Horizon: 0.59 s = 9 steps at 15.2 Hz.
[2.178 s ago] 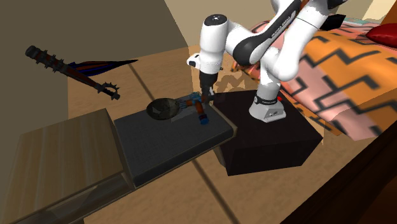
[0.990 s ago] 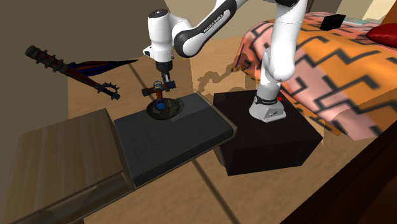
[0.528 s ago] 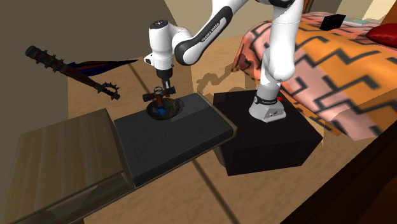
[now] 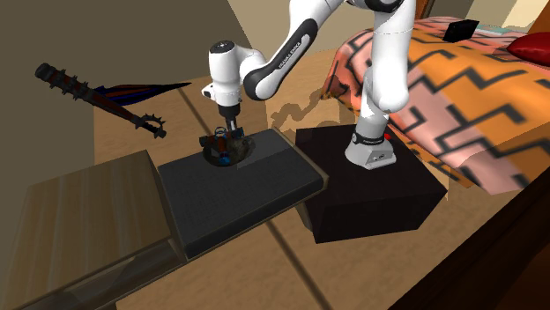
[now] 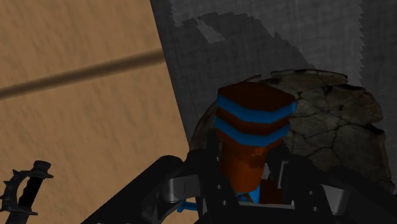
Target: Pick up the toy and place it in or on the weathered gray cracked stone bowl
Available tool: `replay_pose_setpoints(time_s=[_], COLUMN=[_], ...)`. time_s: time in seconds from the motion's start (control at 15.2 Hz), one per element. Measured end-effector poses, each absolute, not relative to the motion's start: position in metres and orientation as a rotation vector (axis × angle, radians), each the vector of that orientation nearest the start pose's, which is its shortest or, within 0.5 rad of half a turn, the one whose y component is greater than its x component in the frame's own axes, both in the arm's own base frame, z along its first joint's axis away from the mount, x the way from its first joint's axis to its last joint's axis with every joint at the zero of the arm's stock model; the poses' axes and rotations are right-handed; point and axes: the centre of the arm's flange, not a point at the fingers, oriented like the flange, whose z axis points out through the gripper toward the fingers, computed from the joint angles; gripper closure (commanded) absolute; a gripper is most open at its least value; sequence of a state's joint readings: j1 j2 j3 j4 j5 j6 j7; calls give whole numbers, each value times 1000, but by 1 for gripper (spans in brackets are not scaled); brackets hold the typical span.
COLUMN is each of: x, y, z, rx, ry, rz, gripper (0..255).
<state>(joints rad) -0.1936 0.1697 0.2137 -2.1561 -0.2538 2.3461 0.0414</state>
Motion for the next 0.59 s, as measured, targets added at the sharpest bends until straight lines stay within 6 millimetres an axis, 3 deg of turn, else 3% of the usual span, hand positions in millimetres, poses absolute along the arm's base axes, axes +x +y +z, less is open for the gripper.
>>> replay_pose_setpoints(time_s=[0.26,0.33,0.59], x=[562,562,561], y=[6,6,7], z=[324,324,324], rx=[-3279,-3279,-3278], ry=[-248,-248,-248], rz=[-52,-52,-51], gripper=[255,0,0])
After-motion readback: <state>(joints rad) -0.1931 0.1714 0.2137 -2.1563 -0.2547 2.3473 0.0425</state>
